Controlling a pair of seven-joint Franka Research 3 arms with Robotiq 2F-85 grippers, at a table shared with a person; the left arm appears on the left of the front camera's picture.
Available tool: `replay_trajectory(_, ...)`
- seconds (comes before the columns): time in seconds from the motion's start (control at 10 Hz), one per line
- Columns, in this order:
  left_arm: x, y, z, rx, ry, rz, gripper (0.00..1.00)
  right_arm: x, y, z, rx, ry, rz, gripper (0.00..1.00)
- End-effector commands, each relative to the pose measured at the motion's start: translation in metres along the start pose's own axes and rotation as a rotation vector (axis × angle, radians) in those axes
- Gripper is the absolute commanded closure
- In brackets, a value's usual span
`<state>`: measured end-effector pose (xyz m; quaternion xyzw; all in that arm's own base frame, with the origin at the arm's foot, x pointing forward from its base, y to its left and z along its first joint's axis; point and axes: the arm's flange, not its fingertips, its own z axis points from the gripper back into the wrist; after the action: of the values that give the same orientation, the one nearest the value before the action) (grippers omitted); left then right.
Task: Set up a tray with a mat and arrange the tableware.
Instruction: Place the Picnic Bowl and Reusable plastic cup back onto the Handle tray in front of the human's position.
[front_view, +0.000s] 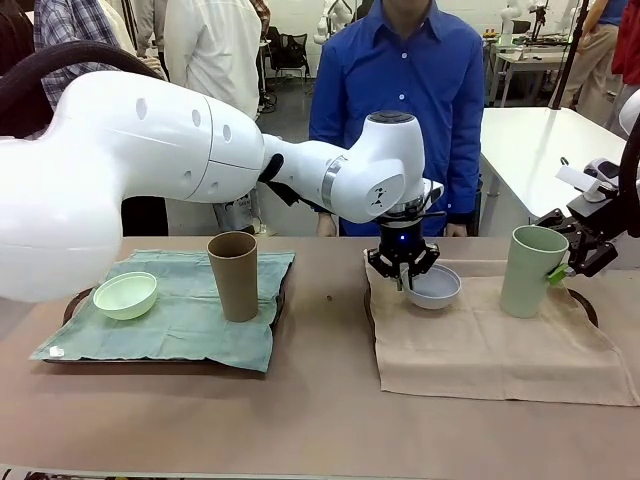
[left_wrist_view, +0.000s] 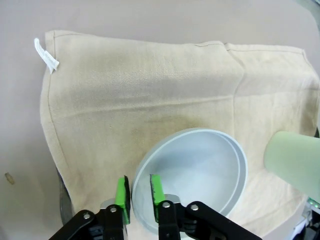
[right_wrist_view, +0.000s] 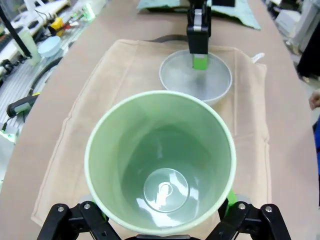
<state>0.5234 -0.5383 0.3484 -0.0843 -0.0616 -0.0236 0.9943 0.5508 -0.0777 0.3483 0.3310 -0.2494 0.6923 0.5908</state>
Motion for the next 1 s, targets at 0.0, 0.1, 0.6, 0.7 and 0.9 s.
replay_trajectory(0.0, 0.003, -0.001, 0.011, 0.003, 0.039, -0.002, 0.00, 0.007, -0.001, 0.006, -0.060, 0.093, -0.149, 0.00)
replay_trajectory(0.1, 0.000, 0.000, 0.018, 0.016, 0.035, 0.006, 0.00, 0.012, 0.002, 0.013, -0.083, 0.144, -0.206, 0.00)
replay_trajectory(0.6, -0.018, 0.003, 0.071, 0.069, -0.012, -0.036, 0.15, 0.041, 0.035, 0.066, -0.175, 0.244, -0.421, 0.00)
replay_trajectory(0.7, -0.023, 0.004, 0.088, 0.091, -0.034, -0.039, 0.06, 0.050, 0.041, 0.073, -0.190, 0.276, -0.498, 0.00)
replay_trajectory(0.9, -0.035, 0.004, 0.133, 0.137, -0.094, -0.044, 0.00, 0.078, 0.054, 0.085, -0.231, 0.382, -0.677, 0.00)
